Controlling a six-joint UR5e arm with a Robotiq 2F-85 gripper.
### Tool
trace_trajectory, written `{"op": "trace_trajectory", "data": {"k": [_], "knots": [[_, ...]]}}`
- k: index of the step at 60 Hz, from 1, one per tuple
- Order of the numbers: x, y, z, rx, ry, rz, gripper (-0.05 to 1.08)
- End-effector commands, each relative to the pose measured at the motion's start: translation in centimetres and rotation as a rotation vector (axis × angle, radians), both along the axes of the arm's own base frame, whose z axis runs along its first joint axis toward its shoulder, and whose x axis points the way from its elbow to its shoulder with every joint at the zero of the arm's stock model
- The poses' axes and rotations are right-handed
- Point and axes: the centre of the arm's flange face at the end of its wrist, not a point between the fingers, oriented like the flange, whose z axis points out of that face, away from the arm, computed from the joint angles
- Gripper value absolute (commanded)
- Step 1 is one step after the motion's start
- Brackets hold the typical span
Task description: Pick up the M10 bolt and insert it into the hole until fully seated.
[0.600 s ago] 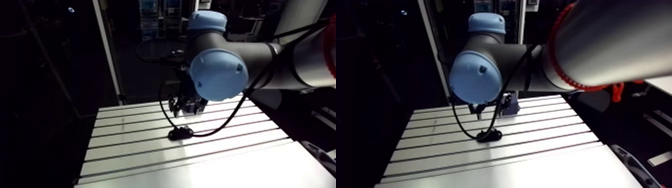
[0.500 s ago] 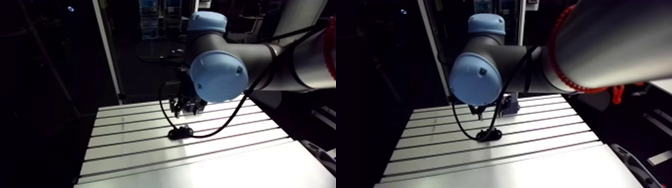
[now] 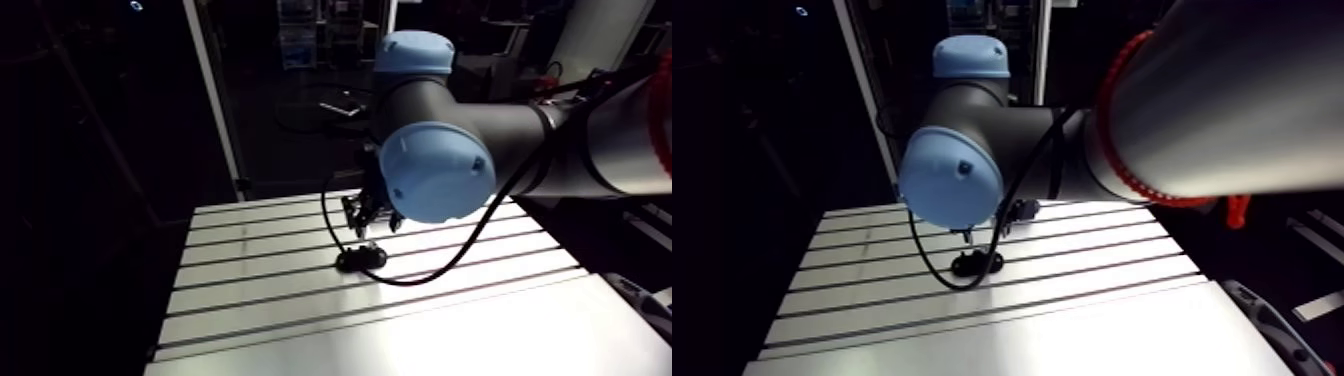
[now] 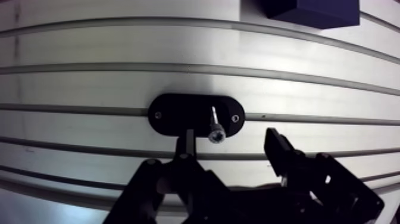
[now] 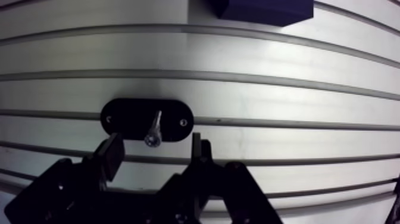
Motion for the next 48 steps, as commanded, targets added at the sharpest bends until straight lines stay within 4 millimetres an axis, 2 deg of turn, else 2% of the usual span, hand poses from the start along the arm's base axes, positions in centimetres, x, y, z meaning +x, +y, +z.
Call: {"op": "trace_trajectory", "data": {"k": [1,48], "knots": [[0.1,0.0,-0.4,-0.003,-0.004,0.002,0.34],[0.2,-0.2,-1.9,-0.026,-0.022,-0.001,0.38]]}}
